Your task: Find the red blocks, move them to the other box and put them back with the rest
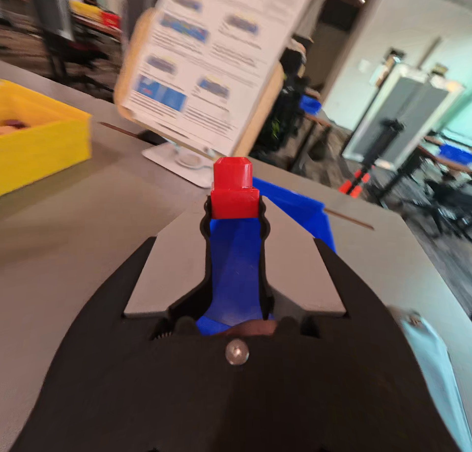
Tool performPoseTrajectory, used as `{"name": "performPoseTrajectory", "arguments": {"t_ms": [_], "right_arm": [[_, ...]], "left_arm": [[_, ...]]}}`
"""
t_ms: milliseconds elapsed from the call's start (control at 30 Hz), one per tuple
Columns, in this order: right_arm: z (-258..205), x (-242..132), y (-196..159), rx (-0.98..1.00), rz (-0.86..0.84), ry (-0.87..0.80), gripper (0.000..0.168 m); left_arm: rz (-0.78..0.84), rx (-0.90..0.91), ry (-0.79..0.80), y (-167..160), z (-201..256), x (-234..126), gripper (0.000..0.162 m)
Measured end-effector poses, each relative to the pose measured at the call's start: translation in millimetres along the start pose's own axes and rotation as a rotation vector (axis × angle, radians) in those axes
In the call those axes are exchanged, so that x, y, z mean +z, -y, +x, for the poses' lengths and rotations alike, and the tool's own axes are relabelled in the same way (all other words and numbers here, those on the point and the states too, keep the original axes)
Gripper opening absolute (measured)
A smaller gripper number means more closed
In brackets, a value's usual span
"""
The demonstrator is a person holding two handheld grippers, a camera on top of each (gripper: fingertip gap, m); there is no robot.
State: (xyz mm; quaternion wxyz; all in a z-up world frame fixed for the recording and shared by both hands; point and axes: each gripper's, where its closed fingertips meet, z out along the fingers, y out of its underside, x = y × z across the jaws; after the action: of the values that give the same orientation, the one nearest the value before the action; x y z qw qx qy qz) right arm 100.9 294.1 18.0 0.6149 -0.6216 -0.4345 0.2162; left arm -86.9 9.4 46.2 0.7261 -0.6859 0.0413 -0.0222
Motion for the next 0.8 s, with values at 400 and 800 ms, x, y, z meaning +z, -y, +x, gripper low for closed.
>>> {"name": "performPoseTrajectory", "arguments": {"t_ms": [400,800], "right_arm": [[39.7,-9.8,13.9,-0.011,0.16,-0.186,0.034],[61.5,17.0,-54.2,0.206,-0.164,-0.137,0.051]], "left_arm": [[-0.08,0.108,0.011,-16.0,9.7,9.7,0.016],[-0.085,0.098,0.054,-18.5,-10.9,4.9,0.018]]}}
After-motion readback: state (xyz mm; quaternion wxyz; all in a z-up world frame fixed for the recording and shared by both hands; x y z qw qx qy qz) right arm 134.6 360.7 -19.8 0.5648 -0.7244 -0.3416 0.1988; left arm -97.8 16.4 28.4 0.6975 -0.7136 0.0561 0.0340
